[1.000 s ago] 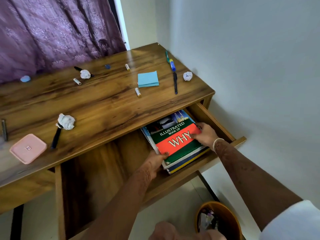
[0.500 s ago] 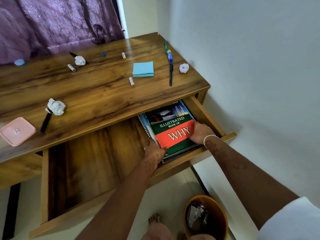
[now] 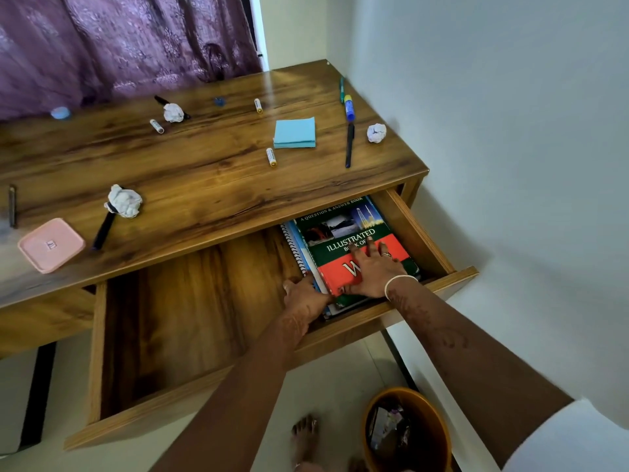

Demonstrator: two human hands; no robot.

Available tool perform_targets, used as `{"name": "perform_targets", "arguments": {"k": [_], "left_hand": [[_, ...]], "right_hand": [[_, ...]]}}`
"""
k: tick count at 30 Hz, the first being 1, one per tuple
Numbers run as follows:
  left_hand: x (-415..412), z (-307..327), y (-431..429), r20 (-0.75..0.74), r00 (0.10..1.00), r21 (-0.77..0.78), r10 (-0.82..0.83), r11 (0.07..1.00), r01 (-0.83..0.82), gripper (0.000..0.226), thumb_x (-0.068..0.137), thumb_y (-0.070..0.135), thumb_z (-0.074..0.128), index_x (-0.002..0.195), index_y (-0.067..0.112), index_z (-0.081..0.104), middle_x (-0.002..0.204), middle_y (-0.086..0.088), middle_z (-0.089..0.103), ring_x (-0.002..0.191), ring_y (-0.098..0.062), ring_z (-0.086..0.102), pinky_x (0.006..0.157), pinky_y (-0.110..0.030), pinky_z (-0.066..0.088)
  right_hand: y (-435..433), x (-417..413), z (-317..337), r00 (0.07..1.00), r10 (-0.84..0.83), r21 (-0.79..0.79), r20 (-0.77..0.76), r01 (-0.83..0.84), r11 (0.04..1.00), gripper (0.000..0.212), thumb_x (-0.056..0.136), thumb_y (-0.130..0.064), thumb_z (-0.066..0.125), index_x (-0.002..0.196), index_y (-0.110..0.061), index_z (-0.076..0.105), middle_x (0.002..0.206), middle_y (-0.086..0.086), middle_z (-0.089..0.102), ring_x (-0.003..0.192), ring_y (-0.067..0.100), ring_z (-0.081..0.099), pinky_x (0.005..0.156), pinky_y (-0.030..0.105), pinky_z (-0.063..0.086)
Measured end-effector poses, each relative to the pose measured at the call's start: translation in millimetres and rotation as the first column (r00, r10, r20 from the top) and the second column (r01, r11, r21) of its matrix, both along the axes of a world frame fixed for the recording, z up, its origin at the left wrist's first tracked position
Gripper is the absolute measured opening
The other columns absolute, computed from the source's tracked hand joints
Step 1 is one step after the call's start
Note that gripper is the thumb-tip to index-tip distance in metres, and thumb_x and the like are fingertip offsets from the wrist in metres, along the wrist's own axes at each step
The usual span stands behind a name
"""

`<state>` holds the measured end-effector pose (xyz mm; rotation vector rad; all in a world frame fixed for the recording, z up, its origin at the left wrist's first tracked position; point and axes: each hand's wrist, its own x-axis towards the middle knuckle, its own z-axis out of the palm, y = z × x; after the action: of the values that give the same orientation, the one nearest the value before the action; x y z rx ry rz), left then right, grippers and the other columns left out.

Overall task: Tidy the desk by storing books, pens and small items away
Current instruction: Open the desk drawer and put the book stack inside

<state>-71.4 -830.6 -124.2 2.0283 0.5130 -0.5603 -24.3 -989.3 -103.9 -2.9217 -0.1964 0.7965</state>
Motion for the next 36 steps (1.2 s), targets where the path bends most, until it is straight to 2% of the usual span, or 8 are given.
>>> {"name": "perform_targets", "arguments": {"k": [4,8,15,22,25,28,32,36], "left_hand": [[4,-2,5,0.019,0.99,-0.148,0.14,0.98,-0.136,0.066,0.081,0.004,0.072,0.142,0.009,0.045,0.144,-0.013,0.047,0.124,-0.026,0.052,0.104,-0.038,0.047],[6,-1,11,-0.002,0.976,-0.246,0.216,0.946,-0.21,0.055,0.087,0.002,0.066,0.139,0.009,0.05,0.135,-0.009,0.055,0.107,-0.017,0.055,0.094,-0.026,0.047],[10,-3,24,0.0,0.976,-0.271,0.22,0.939,-0.212,0.051,0.082,0.01,0.073,0.13,0.015,0.057,0.133,-0.007,0.058,0.117,-0.021,0.057,0.103,-0.04,0.048],[22,3,30,0.011,0.989,-0.281,0.144,0.95,-0.135,0.057,0.088,-0.004,0.06,0.141,0.012,0.047,0.122,-0.005,0.059,0.101,-0.017,0.059,0.09,-0.033,0.053],[19,8,23,0.003,0.996,-0.265,0.092,0.96,-0.088,0.059,0.092,-0.002,0.055,0.146,0.016,0.041,0.136,-0.007,0.052,0.092,-0.015,0.059,0.091,-0.039,0.052],[16,7,13,0.037,0.995,-0.219,0.09,0.973,-0.079,0.058,0.093,0.001,0.053,0.147,0.016,0.037,0.148,-0.006,0.042,0.113,-0.025,0.06,0.092,-0.037,0.054],[9,11,2,0.089,0.99,-0.059,0.11,0.993,-0.105,0.048,0.091,0.004,0.049,0.137,0.017,0.052,0.134,-0.009,0.055,0.086,-0.016,0.063,0.065,-0.027,0.056],[-1,24,-11,0.11,0.991,0.046,0.076,0.996,-0.082,0.044,0.091,-0.001,0.045,0.134,0.007,0.053,0.129,-0.015,0.059,0.094,-0.025,0.062,0.079,-0.031,0.053]], "right_hand": [[2,2,3,0.999,-0.002,-0.018,-0.038,0.001,1.0,0.112,0.073,-0.065,0.066,0.153,-0.03,-0.004,0.161,0.014,-0.012,0.147,0.042,-0.005,0.111,0.064,0.023],[3,4,2,0.998,-0.026,-0.01,-0.064,0.025,1.0,0.113,0.072,-0.063,0.069,0.154,-0.029,-0.002,0.161,0.014,-0.009,0.146,0.042,-0.004,0.112,0.062,0.024],[9,13,12,0.99,-0.109,0.043,0.094,0.105,0.994,0.089,0.07,-0.065,0.07,0.137,-0.017,0.036,0.134,0.017,0.041,0.123,0.037,0.044,0.099,0.049,0.043],[24,5,2,0.986,-0.166,0.01,0.006,0.166,0.986,0.133,0.054,-0.083,0.065,0.153,-0.022,-0.002,0.159,0.016,-0.016,0.147,0.039,-0.009,0.112,0.065,0.013],[25,4,-1,0.985,-0.169,0.01,0.025,0.169,0.986,0.133,0.054,-0.084,0.063,0.153,-0.022,-0.002,0.159,0.016,-0.016,0.147,0.038,-0.011,0.112,0.066,0.011],[23,2,-3,0.986,-0.16,0.004,0.051,0.16,0.987,0.131,0.056,-0.087,0.059,0.153,-0.023,-0.001,0.16,0.016,-0.014,0.147,0.038,-0.008,0.112,0.066,0.013],[20,-1,-7,0.984,-0.166,0.022,0.07,0.165,0.986,0.129,0.057,-0.089,0.054,0.153,-0.025,-0.003,0.16,0.017,-0.014,0.147,0.038,-0.008,0.112,0.066,0.013],[20,-3,-6,0.984,-0.162,0.004,0.074,0.162,0.987,0.123,0.062,-0.086,0.053,0.154,-0.025,-0.002,0.16,0.017,-0.013,0.147,0.038,-0.008,0.113,0.065,0.014]]}}
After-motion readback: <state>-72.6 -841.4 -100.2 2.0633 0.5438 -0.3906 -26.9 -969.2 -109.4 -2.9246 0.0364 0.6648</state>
